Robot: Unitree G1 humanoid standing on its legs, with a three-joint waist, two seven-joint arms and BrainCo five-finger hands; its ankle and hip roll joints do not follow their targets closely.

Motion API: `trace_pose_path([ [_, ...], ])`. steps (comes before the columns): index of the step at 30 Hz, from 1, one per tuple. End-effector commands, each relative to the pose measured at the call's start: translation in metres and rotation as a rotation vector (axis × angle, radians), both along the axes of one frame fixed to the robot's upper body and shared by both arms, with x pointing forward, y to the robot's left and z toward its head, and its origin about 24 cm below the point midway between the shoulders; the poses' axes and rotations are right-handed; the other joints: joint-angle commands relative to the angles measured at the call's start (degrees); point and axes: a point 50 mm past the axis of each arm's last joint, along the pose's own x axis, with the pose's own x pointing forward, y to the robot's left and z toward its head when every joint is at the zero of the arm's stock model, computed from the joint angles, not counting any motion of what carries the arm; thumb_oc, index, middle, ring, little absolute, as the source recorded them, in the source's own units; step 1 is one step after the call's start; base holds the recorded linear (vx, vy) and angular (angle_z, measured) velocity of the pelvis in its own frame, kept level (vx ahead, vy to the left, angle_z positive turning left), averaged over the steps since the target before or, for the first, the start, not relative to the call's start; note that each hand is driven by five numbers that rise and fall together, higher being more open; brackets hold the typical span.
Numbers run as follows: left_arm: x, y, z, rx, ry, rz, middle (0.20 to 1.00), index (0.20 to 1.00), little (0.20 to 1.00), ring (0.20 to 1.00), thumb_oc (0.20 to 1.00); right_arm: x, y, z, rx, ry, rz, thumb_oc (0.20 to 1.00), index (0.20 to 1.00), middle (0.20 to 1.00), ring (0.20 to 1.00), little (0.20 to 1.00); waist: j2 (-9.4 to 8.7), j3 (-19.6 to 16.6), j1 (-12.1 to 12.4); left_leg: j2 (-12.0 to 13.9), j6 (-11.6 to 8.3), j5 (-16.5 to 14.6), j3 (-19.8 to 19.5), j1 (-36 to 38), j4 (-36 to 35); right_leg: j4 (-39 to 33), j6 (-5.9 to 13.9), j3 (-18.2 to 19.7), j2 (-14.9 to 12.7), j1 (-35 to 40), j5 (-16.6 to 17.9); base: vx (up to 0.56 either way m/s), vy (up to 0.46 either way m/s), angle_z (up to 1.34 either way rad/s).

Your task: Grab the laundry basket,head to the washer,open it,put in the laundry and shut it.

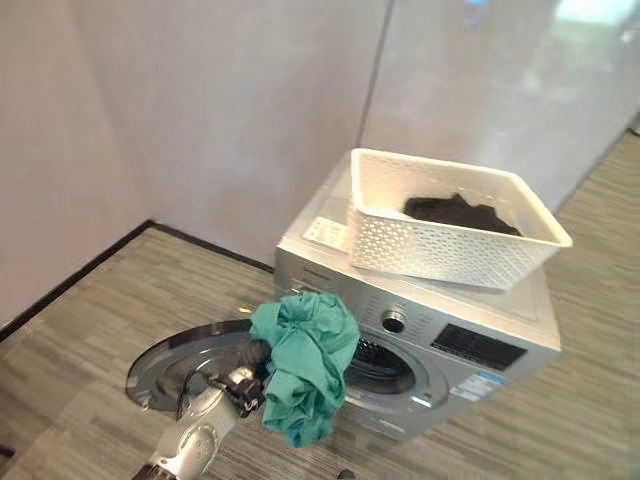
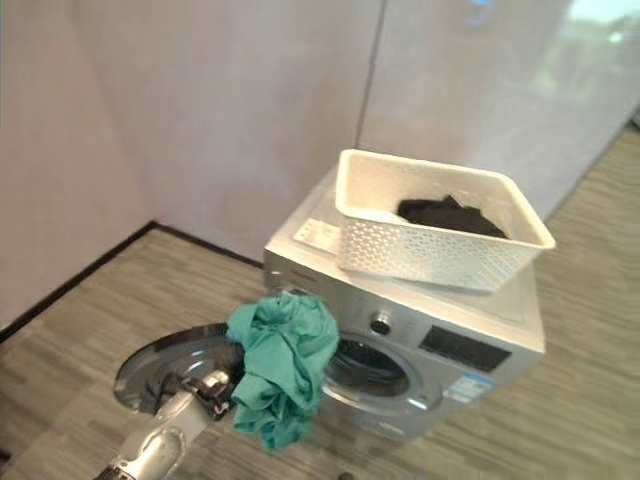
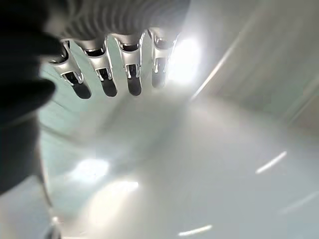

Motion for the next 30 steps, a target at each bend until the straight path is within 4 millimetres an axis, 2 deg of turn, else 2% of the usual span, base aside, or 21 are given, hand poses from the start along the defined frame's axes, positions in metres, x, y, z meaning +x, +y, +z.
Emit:
trace_pose_path([
  [1,0.015,-0.013,0.015,-0.015,-0.106,-0.098,0.2,0.2,0.2,0.2,0.2,-0.028,-0.056,-0.037,0.259,-0.092,-0.255,1.0,1.0,1.0,1.0,1.0,0.6,-0.1,0.53,2.89,-0.16,-2.85,-4.54,-0.92,0.89,0.17,5.8,-0.14,-3.6,1.7,-2.0,-0.02,0.024,-0.51],
  [2,0.015,-0.013,0.015,-0.011,-0.105,-0.1,0.2,0.2,0.2,0.2,0.2,-0.029,-0.056,-0.039,0.262,-0.092,-0.256,1.0,1.0,1.0,1.0,1.0,0.42,-0.18,0.62,2.88,-0.16,-2.85,-4.54,-0.94,0.89,0.14,5.8,-0.14,-3.61,1.69,-1.99,0.01,0.012,-0.14],
  [3,0.015,-0.013,0.009,0.016,-0.084,-0.112,0.2,0.2,0.2,0.2,0.2,-0.035,-0.071,-0.08,0.419,-0.054,-0.323,1.0,1.0,1.0,1.0,1.0,0.51,0.24,0.62,2.91,-0.07,-3.05,-4.69,-0.93,0.91,0.2,5.86,-0.28,-3.62,1.69,-2.05,0.0,0.0,0.0],
  [4,0.02,-0.01,0.006,0.047,-0.084,-0.101,0.2,0.2,0.2,0.2,0.2,-0.057,-0.085,-0.147,0.631,0.098,-0.451,1.0,1.0,1.0,1.0,1.0,0.7,1.0,-0.03,2.8,0.06,-3.24,-4.79,-0.88,0.92,0.27,5.91,-0.27,-3.59,1.57,-2.18,0.0,0.0,0.0],
  [6,0.023,-0.009,0.001,0.072,-0.068,-0.084,0.2,0.2,0.2,0.2,0.2,-0.079,-0.088,-0.203,0.832,0.17,-0.542,1.0,1.0,1.0,1.0,1.0,0.85,1.56,-0.69,2.97,0.05,-3.74,-4.44,-0.47,0.99,0.48,5.96,-0.01,-3.37,1.5,-2.63,0.0,-0.005,-0.04],
  [8,0.026,-0.005,-0.003,0.079,-0.054,-0.042,0.2,0.2,0.2,0.2,0.2,-0.095,-0.084,-0.241,0.96,0.267,-0.588,1.0,1.0,1.0,1.0,1.0,0.63,2.26,-1.16,2.94,0.08,-3.24,-4.03,-0.58,0.95,0.53,5.76,0.51,-3.28,1.0,-2.37,-0.01,-0.017,-0.03],
  [10,0.024,-0.004,-0.013,0.063,-0.011,0.001,0.2,0.2,0.2,0.2,0.2,-0.107,-0.065,-0.297,1.169,0.391,-0.595,1.0,1.0,1.0,1.0,1.0,0.43,3.74,-1.35,3.25,0.0,-3.62,-3.19,-0.37,1.7,0.78,5.59,1.43,-2.97,0.56,-2.34,-0.05,-0.035,-0.08],
  [11,0.023,-0.003,-0.016,0.064,0.001,0.012,0.2,0.2,0.2,0.2,0.2,-0.106,-0.061,-0.305,1.22,0.378,-0.581,1.0,1.0,1.0,1.0,1.0,0.3,4.13,-1.44,3.3,-0.05,-3.53,-3.04,-0.58,1.88,0.79,5.58,1.58,-2.94,0.28,-2.2,-0.08,-0.027,-0.12],
  [12,0.025,-0.003,-0.018,0.084,0.003,0.028,0.2,0.2,0.2,0.2,0.2,-0.108,-0.045,-0.333,1.333,0.463,-0.571,1.0,1.0,1.0,1.0,1.0,0.44,5.24,-0.99,3.5,-0.19,-3.95,-2.86,-0.71,2.75,1.01,5.57,1.7,-2.89,0.2,-2.32,-0.06,-0.017,-0.2],
  [13,0.026,-0.002,-0.017,0.086,0.001,0.031,0.2,0.2,0.2,0.2,0.2,-0.107,-0.046,-0.333,1.335,0.462,-0.565,1.0,1.0,1.0,1.0,1.0,0.24,5.35,-1.1,3.43,-0.18,-3.69,-2.78,-0.93,2.9,1.05,5.47,1.79,-2.97,-0.01,-2.09,-0.08,0.009,-0.22],
  [14,0.026,-0.007,-0.024,0.084,0.025,0.024,0.2,0.2,0.2,0.2,0.2,-0.094,-0.024,-0.363,1.501,0.544,-0.491,1.0,1.0,1.0,1.0,1.0,0.2,7.12,-0.67,3.29,0.0,-4.38,-1.5,-1.26,3.98,1.25,6.0,1.91,-3.31,-0.78,-1.25,-0.08,0.008,-0.29],
  [15,0.027,-0.007,-0.023,0.084,0.023,0.026,0.2,0.2,0.2,0.2,0.2,-0.092,-0.024,-0.363,1.502,0.543,-0.486,1.0,1.0,1.0,1.0,1.0,0.04,7.19,-0.64,3.19,0.03,-4.09,-1.31,-1.44,4.02,1.27,5.92,2.12,-3.39,-1.06,-0.99,-0.11,0.015,-0.38],
  [16,0.027,-0.005,-0.03,0.095,0.051,0.072,0.2,0.2,0.2,0.2,0.2,-0.069,0.014,-0.395,1.571,0.83,-0.367,1.0,1.0,1.0,1.0,1.0,-0.12,8.58,1.43,3.85,-0.17,-4.6,1.77,-1.41,5.14,2.5,6.47,0.18,-3.76,-2.27,-0.33,-0.08,-0.004,-0.51],
  [17,0.028,-0.004,-0.03,0.096,0.048,0.076,0.2,0.2,0.2,0.2,0.2,-0.067,0.015,-0.395,1.571,0.83,-0.361,1.0,1.0,1.0,1.0,1.0,-0.37,8.53,1.42,3.73,-0.15,-4.31,2.02,-1.69,5.13,2.59,6.38,0.47,-3.86,-2.74,-0.15,-0.15,-0.11,-1.19],
  [18,0.035,-0.009,-0.034,0.093,0.07,0.123,0.2,0.2,0.2,0.2,0.2,-0.033,0.073,-0.423,1.559,1.147,-0.134,1.0,1.0,1.0,1.0,1.0,-1.42,11.71,3.29,5.43,-0.67,-4.01,3.11,-2.43,6.01,6.02,5.89,-0.75,-3.26,-4.87,-0.71,-0.1,-0.114,-1.36],
  [19,0.036,-0.008,-0.034,0.094,0.068,0.125,0.2,0.2,0.2,0.2,0.2,-0.033,0.074,-0.423,1.559,1.147,-0.132,1.0,1.0,1.0,1.0,1.0,-1.47,11.77,3.16,5.46,-0.69,-4.05,3.06,-2.49,6.1,6.15,5.88,-0.78,-3.27,-4.91,-0.8,-0.09,-0.175,-1.2],
  [21,0.034,-0.005,-0.045,0.121,0.125,0.196,0.2,0.2,0.2,0.2,0.2,-0.013,0.129,-0.435,1.323,1.513,0.164,1.0,1.0,1.0,1.0,1.0,-2.95,13.46,3.88,6.57,-1.28,-3.64,1.47,-4.76,9.33,5.96,4.36,-1.9,-2.33,-4.53,-1.57,0.03,-0.16,0.14],
  [22,0.034,-0.005,-0.045,0.121,0.125,0.197,0.2,0.2,0.2,0.2,0.2,-0.013,0.129,-0.435,1.322,1.513,0.164,1.0,1.0,1.0,1.0,1.0,-2.93,13.42,3.77,6.6,-1.29,-3.69,1.37,-4.88,9.45,5.96,4.35,-1.99,-2.33,-4.53,-1.58,0.02,-0.151,0.49],
  [25,0.052,-0.012,-0.04,0.123,0.122,0.26,0.2,0.2,0.2,0.2,0.2,0.025,0.156,-0.414,1.064,1.581,0.424,1.0,1.0,1.0,1.0,1.0,-4.1,16.75,3.71,8.25,-1.74,-5.02,-1.25,-10.62,16.34,7.73,3.23,-3.94,-2.22,-6.45,-3.0,-0.07,-0.148,0.28],
  [29,0.075,-0.027,-0.028,0.112,0.103,0.291,0.2,0.2,0.2,0.2,0.2,0.051,0.169,-0.395,0.99,1.515,0.559,1.0,1.0,1.0,1.0,1.0,-5.0,19.54,2.94,9.41,-1.98,-6.22,-2.89,-15.52,20.76,11.26,2.53,-5.22,-1.81,-10.06,-4.14,-0.03,-0.075,0.39],
  [30,0.083,-0.031,-0.026,0.124,0.118,0.319,0.2,0.2,0.2,0.2,0.2,0.06,0.173,-0.385,0.969,1.47,0.597,1.0,1.0,1.0,1.0,1.0,-4.95,20.96,2.71,10.83,-2.39,-8.5,-4.0,-17.6,23.55,14.18,2.88,-5.32,-1.14,-12.26,-5.45,0.05,-0.023,0.02],
])
